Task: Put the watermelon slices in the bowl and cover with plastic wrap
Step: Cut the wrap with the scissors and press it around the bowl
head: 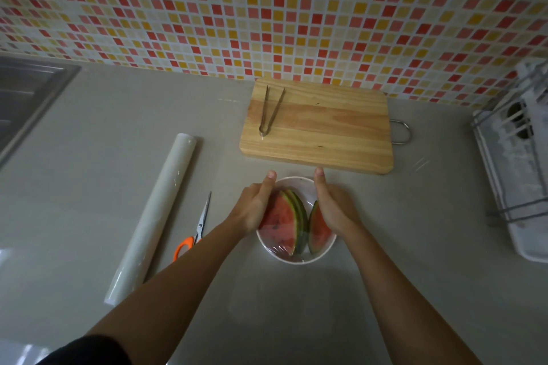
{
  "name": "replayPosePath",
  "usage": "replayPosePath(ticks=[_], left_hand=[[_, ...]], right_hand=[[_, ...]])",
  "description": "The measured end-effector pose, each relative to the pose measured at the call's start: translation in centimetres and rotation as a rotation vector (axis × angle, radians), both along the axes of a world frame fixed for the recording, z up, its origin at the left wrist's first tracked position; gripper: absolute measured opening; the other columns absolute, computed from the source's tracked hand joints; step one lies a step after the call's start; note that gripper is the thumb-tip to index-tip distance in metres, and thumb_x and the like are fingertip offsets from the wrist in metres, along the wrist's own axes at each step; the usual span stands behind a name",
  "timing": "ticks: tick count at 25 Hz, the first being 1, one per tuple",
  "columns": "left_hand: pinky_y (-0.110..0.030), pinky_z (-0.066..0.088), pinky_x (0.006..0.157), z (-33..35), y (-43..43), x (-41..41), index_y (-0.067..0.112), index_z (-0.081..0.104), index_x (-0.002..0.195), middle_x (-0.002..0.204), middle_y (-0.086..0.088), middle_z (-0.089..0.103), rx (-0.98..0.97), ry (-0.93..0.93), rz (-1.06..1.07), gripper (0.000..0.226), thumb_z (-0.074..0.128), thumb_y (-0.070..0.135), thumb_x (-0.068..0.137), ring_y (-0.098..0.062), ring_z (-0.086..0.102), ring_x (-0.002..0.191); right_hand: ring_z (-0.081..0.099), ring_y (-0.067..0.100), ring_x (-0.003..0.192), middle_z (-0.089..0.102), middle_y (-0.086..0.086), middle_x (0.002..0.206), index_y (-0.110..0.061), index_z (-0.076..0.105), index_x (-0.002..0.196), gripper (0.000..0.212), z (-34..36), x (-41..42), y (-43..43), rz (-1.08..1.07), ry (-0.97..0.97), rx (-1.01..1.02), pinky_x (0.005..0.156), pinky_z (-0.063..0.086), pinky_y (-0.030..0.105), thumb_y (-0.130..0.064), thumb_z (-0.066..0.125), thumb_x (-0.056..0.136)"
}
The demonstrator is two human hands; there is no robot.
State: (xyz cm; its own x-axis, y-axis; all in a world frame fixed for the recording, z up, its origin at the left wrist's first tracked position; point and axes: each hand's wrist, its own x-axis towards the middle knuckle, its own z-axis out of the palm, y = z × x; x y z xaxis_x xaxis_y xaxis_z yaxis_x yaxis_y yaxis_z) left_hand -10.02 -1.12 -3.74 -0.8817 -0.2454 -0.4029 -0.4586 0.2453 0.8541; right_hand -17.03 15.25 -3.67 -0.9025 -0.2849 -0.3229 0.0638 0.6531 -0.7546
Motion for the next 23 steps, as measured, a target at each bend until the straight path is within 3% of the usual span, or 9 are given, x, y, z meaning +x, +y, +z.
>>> replayPosePath(ticks=[6, 8, 10, 11, 13, 15, 17, 20, 23], left_hand=[[-0.026, 0.037, 0.060, 0.7, 0.1, 0.3, 0.014, 0.053, 0.050, 0.059, -0.002, 0.056, -0.209, 0.012, 0.039, 0.071, 0.021, 0.059, 0.095, -0.015, 0.055, 0.063], [-0.031, 0.037, 0.065, 1.0, 0.2, 0.4, 0.013, 0.052, 0.049, 0.058, -0.004, 0.055, -0.326, -0.002, 0.031, 0.074, 0.017, 0.059, 0.095, -0.022, 0.057, 0.067], [-0.033, 0.041, 0.078, 1.1, 0.2, 0.7, 0.010, 0.067, 0.066, 0.072, -0.010, 0.066, -0.414, 0.037, 0.049, 0.078, 0.011, 0.057, 0.096, -0.030, 0.062, 0.085], [-0.032, 0.041, 0.086, 1.1, 0.2, 1.0, 0.012, 0.073, 0.088, 0.092, -0.012, 0.071, -0.357, 0.069, 0.083, 0.077, 0.010, 0.056, 0.097, -0.028, 0.062, 0.098], [-0.021, 0.038, 0.095, 1.0, 0.9, 1.5, 0.020, 0.062, 0.126, 0.126, -0.004, 0.064, -0.075, 0.126, 0.145, 0.067, 0.011, 0.054, 0.098, -0.017, 0.054, 0.118], [-0.003, 0.039, 0.086, 1.0, 1.6, 1.9, 0.023, 0.056, 0.132, 0.126, 0.002, 0.061, 0.094, 0.171, 0.176, 0.061, 0.014, 0.050, 0.099, -0.012, 0.053, 0.120], [-0.002, 0.044, 0.083, 0.8, 2.1, 1.8, 0.025, 0.061, 0.127, 0.120, 0.001, 0.065, 0.160, 0.196, 0.228, 0.057, 0.017, 0.048, 0.100, -0.010, 0.059, 0.113], [-0.031, 0.047, 0.100, 0.5, 2.1, 1.4, 0.027, 0.067, 0.117, 0.113, -0.002, 0.069, 0.175, 0.201, 0.283, 0.056, 0.017, 0.047, 0.101, -0.013, 0.062, 0.109], [-0.045, 0.048, 0.100, 0.3, 2.0, 1.2, 0.036, 0.071, 0.103, 0.107, -0.003, 0.072, 0.178, 0.191, 0.285, 0.056, 0.017, 0.051, 0.098, -0.017, 0.064, 0.106]], right_hand=[[0.049, 0.010, 0.052, 0.051, -0.004, 0.049, -0.018, 0.048, 0.043, 0.086, -0.2, 0.4, 0.0, -0.090, 0.110, 0.144, 0.049, 0.027, 0.025, -0.082, -0.004, 0.069], [0.046, 0.013, 0.052, 0.049, -0.006, 0.049, -0.019, 0.049, 0.044, 0.089, -0.1, 0.7, 0.1, -0.118, 0.141, 0.251, 0.051, 0.028, 0.027, -0.082, -0.010, 0.068], [0.052, 0.021, 0.061, 0.052, -0.005, 0.057, -0.024, 0.053, 0.054, 0.088, -0.3, 1.0, 0.4, -0.143, 0.195, 0.319, 0.059, 0.033, 0.030, -0.084, -0.012, 0.065], [0.057, 0.024, 0.075, 0.058, -0.003, 0.068, -0.027, 0.059, 0.066, 0.089, -0.5, 0.9, 0.6, -0.142, 0.190, 0.269, 0.066, 0.037, 0.031, -0.085, -0.010, 0.065], [0.053, 0.020, 0.113, 0.062, -0.001, 0.117, -0.035, 0.059, 0.109, 0.089, -0.9, 0.5, 0.8, -0.120, 0.009, -0.092, 0.092, 0.039, 0.035, -0.086, 0.001, 0.067], [0.038, 0.015, 0.130, 0.042, 0.000, 0.144, -0.039, 0.046, 0.127, 0.076, -0.5, 0.1, 0.6, -0.066, -0.188, -0.438, 0.111, 0.027, 0.042, -0.079, 0.010, 0.074], [0.042, 0.011, 0.126, 0.044, 0.002, 0.143, -0.038, 0.052, 0.120, 0.061, -0.2, -0.1, 0.4, 0.003, -0.250, -0.560, 0.110, 0.030, 0.036, -0.067, 0.016, 0.080], [0.062, 0.011, 0.104, 0.066, 0.001, 0.116, -0.025, 0.063, 0.110, 0.061, -0.2, 0.0, 0.2, 0.030, -0.355, -0.662, 0.083, 0.049, 0.020, -0.063, 0.025, 0.080], [0.065, 0.019, 0.096, 0.069, 0.007, 0.101, -0.014, 0.064, 0.108, 0.064, -0.3, -0.2, 0.2, 0.001, -0.424, -0.711, 0.077, 0.052, 0.023, -0.062, 0.031, 0.080]])
